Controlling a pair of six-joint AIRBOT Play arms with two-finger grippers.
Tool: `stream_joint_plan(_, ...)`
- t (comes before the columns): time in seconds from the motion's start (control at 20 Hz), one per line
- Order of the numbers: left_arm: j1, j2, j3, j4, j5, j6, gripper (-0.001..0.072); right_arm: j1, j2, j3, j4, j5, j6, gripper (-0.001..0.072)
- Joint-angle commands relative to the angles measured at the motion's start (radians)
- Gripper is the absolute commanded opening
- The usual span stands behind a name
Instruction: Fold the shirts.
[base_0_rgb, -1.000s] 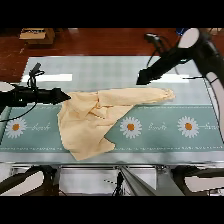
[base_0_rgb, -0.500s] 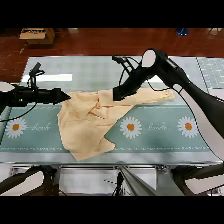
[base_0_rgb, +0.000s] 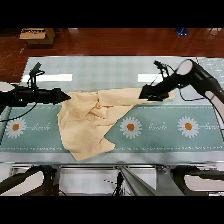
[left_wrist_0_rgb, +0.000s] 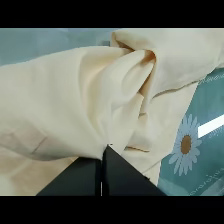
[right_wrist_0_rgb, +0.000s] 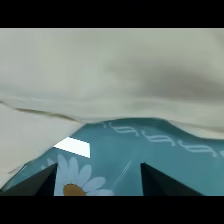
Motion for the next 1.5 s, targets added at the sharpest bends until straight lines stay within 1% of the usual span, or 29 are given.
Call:
stream_joint_plan(0.0, 0.0, -0.001, 0.0, 0.0, 0.003, 0.002, 0.0016, -0.109, 0.046, -0.174, 0.132, -0.077, -0.021, 0.0614)
stream_joint_plan(0.1, 0.0, -0.001, 0.0, 0.0, 0.002, 0.002, 0.0016, -0.113, 0.046, -0.217, 0.229, -0.177, -0.032, 0.0614)
stream_joint_plan(0.15, 0.0, -0.001, 0.0, 0.0, 0.002, 0.002, 0.0016, -0.106, 0.046, -0.224, 0.254, -0.228, -0.031, 0.0614)
stream_joint_plan(0.3, 0.0, -0.001, 0.0, 0.0, 0.002, 0.002, 0.0016, -0.088, 0.045, -0.225, 0.266, -0.359, 0.016, 0.0614)
stream_joint_plan(0.35, 0.0, -0.001, 0.0, 0.0, 0.002, 0.002, 0.0016, -0.088, 0.042, -0.225, 0.269, -0.378, 0.042, 0.0614)
stream_joint_plan(0.5, 0.0, 0.0, 0.0, 0.0, 0.002, 0.002, 0.0016, -0.082, 0.027, -0.225, 0.266, -0.358, 0.049, 0.0614)
stream_joint_plan(0.7, 0.0, 0.0, 0.0, 0.0, 0.002, 0.002, 0.0017, -0.077, 0.028, -0.225, 0.221, -0.296, 0.041, 0.0613)
stream_joint_plan(0.8, 0.0, 0.0, 0.0, 0.0, 0.002, 0.002, 0.0016, -0.077, 0.027, -0.225, 0.184, -0.296, 0.067, 0.0613)
stream_joint_plan(1.0, 0.0, 0.0, 0.0, -0.005, 0.002, 0.002, 0.0016, -0.077, 0.002, -0.225, 0.172, -0.351, 0.097, 0.0612)
stream_joint_plan(1.1, 0.0, 0.0, 0.0, -0.008, 0.003, 0.002, 0.0016, -0.061, -0.017, -0.225, 0.179, -0.422, 0.1, 0.0593)
stream_joint_plan(1.15, 0.0, 0.0, 0.0, -0.008, 0.003, 0.002, 0.0016, -0.046, -0.024, -0.225, 0.18, -0.476, 0.105, 0.0532)
stream_joint_plan(1.2, 0.0, 0.0, 0.0, -0.008, 0.003, 0.002, 0.0016, -0.03, -0.028, -0.225, 0.179, -0.527, 0.116, 0.0423)
stream_joint_plan(1.3, 0.0, 0.0, 0.0, -0.008, 0.003, 0.002, 0.0016, -0.02, -0.027, -0.22, 0.21, -0.587, 0.126, 0.0126)
stream_joint_plan(1.35, 0.0, 0.0, 0.0, -0.007, 0.003, 0.002, 0.0016, -0.025, -0.025, -0.209, 0.232, -0.576, 0.117, 0.0041)
stream_joint_plan(1.4, 0.0, 0.0, 0.0, -0.007, 0.003, 0.002, 0.0016, -0.029, -0.013, -0.196, 0.235, -0.557, 0.103, 0.0021)
stream_joint_plan(1.45, 0.0, 0.0, 0.0, -0.008, 0.003, 0.002, 0.0016, -0.036, 0.006, -0.179, 0.232, -0.531, 0.084, 0.0022)
